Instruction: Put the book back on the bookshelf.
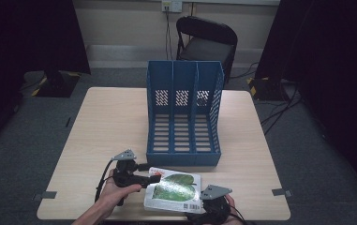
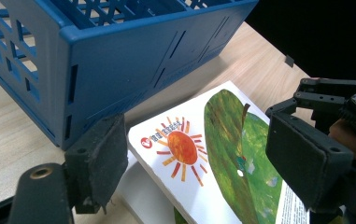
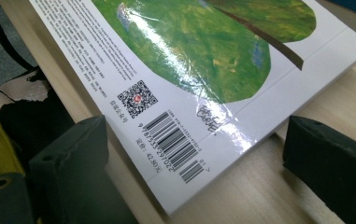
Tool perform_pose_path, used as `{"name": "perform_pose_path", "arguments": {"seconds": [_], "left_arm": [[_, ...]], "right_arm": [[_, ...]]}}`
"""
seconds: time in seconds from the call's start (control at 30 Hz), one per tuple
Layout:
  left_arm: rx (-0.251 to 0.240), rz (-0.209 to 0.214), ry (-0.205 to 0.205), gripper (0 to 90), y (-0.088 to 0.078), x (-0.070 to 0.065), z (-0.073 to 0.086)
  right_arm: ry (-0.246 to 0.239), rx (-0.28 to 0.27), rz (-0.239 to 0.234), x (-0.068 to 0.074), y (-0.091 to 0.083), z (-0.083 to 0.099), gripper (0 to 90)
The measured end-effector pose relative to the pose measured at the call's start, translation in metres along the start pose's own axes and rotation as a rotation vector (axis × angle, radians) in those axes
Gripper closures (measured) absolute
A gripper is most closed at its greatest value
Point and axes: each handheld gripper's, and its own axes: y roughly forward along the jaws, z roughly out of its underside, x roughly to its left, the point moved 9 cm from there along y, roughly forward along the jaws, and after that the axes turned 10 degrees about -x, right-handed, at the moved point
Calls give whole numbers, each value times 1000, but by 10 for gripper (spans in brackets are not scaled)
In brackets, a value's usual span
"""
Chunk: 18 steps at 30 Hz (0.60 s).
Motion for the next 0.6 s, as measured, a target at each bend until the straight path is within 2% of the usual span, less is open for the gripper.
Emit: {"name": "perform_pose_path", "arguments": {"seconds": [0.13,0.23,0.3,0.43,0.47,0.6], "left_arm": [[-1,-3,-1,208,0,0,-1],[-13,0,-3,216,-1,-2,-3],[-23,3,2,224,-2,-2,-4],[-34,8,-2,219,-3,-5,-6],[-36,13,-9,219,-3,-5,-7],[-37,17,-8,219,-3,-5,-7]], "right_arm": [[-3,0,5,1,0,0,59],[-36,16,19,1,0,2,62],[-39,17,23,2,0,2,63],[-42,14,49,2,1,2,68],[-27,12,60,2,2,1,71],[-18,6,67,2,2,1,77]]}}
